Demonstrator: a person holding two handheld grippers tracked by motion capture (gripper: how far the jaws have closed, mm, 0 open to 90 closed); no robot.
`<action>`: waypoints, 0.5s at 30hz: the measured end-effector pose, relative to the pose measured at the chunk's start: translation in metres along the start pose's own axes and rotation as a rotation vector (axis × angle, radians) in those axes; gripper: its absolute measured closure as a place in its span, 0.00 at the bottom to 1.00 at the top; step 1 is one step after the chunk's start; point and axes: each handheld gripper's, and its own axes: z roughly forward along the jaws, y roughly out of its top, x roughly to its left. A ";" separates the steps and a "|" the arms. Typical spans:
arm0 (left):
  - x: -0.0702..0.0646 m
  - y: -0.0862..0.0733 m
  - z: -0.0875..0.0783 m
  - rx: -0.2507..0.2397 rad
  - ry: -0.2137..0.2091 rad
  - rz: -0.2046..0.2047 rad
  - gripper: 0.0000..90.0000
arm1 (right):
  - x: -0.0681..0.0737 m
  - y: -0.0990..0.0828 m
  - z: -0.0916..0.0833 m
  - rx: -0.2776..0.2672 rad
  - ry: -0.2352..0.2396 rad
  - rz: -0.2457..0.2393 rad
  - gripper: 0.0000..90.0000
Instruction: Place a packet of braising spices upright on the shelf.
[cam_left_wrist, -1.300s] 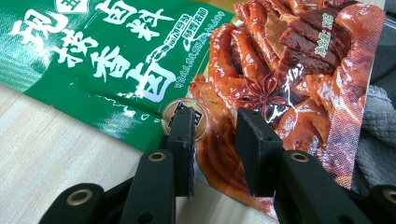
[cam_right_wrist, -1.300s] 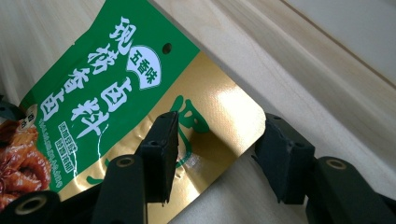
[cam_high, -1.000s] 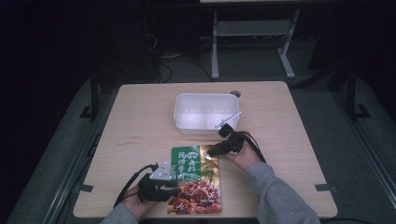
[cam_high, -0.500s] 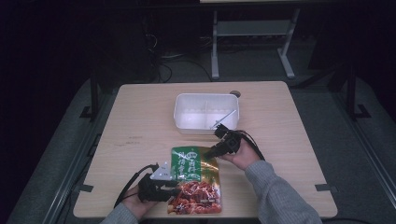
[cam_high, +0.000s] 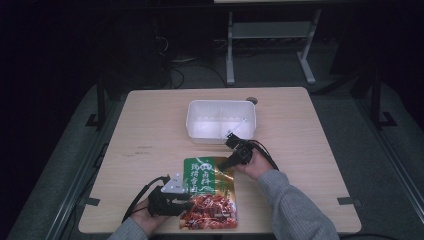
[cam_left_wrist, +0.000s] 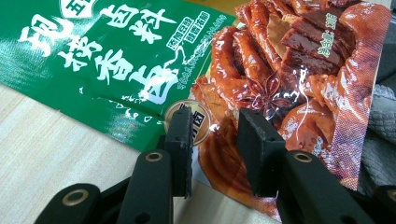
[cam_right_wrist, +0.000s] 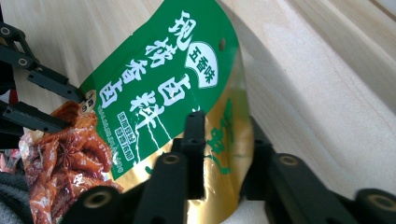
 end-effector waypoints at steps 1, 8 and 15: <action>0.000 0.000 0.000 0.001 0.002 0.003 0.73 | 0.000 0.000 0.000 0.000 0.000 0.000 0.89; -0.001 0.001 -0.002 0.004 0.020 0.006 0.67 | 0.005 0.004 -0.006 0.017 -0.030 -0.016 0.99; 0.007 -0.003 -0.017 -0.058 0.082 -0.045 0.58 | 0.011 0.004 -0.017 0.005 -0.022 -0.026 0.99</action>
